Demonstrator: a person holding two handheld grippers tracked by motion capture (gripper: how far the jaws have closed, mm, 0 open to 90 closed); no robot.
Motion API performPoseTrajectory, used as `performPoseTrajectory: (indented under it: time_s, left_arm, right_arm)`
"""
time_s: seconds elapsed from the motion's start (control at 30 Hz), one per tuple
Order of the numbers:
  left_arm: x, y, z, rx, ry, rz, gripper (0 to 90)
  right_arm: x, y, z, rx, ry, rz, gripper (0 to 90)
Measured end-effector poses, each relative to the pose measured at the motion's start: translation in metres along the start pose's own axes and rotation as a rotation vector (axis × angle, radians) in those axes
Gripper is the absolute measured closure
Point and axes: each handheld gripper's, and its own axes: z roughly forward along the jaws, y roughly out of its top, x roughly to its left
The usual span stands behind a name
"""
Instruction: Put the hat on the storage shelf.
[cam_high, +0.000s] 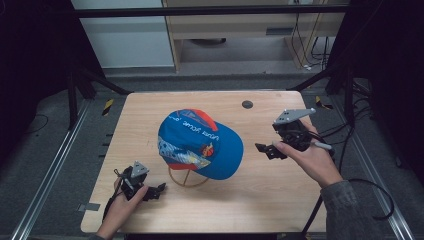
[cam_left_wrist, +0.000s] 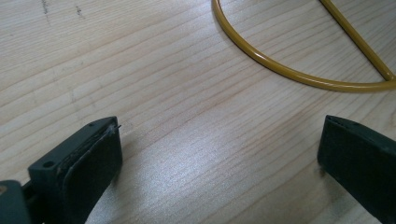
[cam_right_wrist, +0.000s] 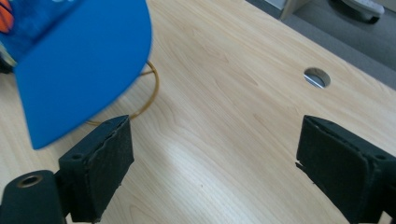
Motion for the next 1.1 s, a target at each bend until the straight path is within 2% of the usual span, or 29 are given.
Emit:
performPoseTrajectory:
  time_s: [0.13, 0.47, 0.6, 0.83, 1.1]
  left_arm:
    - [0.0, 0.0, 0.0, 0.0, 0.0, -0.001, 0.0]
    - [0.0, 0.0, 0.0, 0.003, 0.0, 0.003, 0.0]
    - [0.0, 0.0, 0.0, -0.001, 0.0, -0.002, 0.0]
    - [0.0, 0.0, 0.0, -0.001, 0.0, -0.002, 0.0]
    - [0.0, 0.0, 0.0, 0.003, 0.0, 0.003, 0.0]
  right_arm:
    - [-0.005, -0.018, 0.004, 0.007, -0.016, 0.043, 12.9]
    - [-0.016, -0.058, 0.014, 0.011, -0.068, 0.094, 14.3]
    - [-0.016, -0.07, 0.02, 0.012, -0.087, 0.112, 14.3]
    - [-0.015, -0.092, 0.034, 0.046, -0.095, 0.142, 14.2]
    - [-0.017, -0.108, 0.044, 0.057, -0.127, 0.171, 14.4]
